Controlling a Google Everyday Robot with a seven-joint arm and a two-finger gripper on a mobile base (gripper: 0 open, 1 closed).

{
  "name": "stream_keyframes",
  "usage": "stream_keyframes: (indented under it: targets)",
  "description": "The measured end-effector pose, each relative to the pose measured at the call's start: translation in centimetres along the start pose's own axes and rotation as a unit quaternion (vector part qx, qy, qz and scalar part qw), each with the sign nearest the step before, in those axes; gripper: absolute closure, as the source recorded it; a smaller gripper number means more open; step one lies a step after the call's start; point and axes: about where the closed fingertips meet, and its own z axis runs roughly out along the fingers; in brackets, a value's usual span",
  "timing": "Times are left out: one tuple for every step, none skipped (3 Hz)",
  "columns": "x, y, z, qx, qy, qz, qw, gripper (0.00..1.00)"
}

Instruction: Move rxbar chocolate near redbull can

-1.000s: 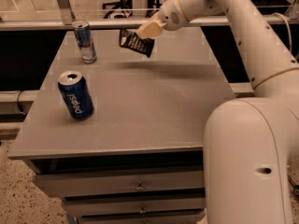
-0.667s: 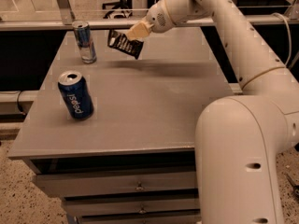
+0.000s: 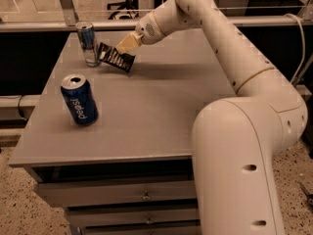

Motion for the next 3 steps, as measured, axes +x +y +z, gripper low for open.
stream_keyframes:
  targets:
    - [0.4,0.3,1.7,-0.013,0.008,0.015,0.9998,0.99]
    - [0.8,-0.1,3.2,-0.023,0.015,0.026,0.9993,0.75]
    - [1.2,-0.4,3.9,-0.028,0.018,0.033,0.9989,0.53]
